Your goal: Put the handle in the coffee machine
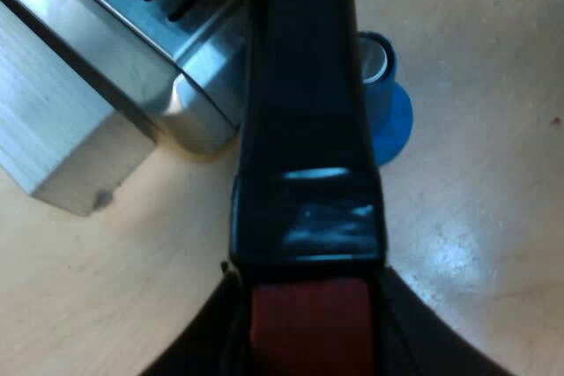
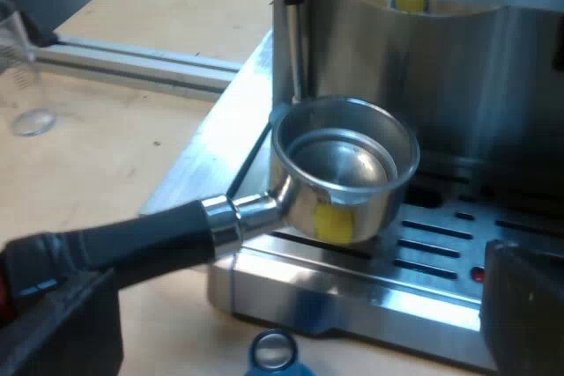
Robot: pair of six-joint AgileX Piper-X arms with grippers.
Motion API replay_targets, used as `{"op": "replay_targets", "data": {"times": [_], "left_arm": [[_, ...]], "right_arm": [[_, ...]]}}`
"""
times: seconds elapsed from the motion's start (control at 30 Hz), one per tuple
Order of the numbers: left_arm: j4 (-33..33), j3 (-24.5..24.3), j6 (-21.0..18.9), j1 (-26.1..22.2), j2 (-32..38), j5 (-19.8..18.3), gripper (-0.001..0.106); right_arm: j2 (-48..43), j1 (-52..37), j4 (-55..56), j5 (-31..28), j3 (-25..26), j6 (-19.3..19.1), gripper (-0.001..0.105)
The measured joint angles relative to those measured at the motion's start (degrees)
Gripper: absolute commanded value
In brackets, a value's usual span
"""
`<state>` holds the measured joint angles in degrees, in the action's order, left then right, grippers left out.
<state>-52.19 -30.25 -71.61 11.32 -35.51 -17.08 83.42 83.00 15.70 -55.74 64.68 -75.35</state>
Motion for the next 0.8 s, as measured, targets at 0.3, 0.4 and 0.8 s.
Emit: {"op": "replay_targets", "data": {"times": [0.3,0.4,0.8], "left_arm": [[4.21,0.00,0.22,0.00,0.00,0.00,0.000],[4.31,0.00,0.28,0.00,0.00,0.00,0.000],[4.31,0.00,0.36,0.00,0.00,0.00,0.000]], "right_arm": [[0.99,-0.26,-4.40,-0.23,-2.88,-0.07,0.084],[0.99,-0.23,-8.10,0.10,-4.99,-0.22,0.084],[0.99,-0.23,-9.54,0.59,-5.40,-2.22,0.084]]}}
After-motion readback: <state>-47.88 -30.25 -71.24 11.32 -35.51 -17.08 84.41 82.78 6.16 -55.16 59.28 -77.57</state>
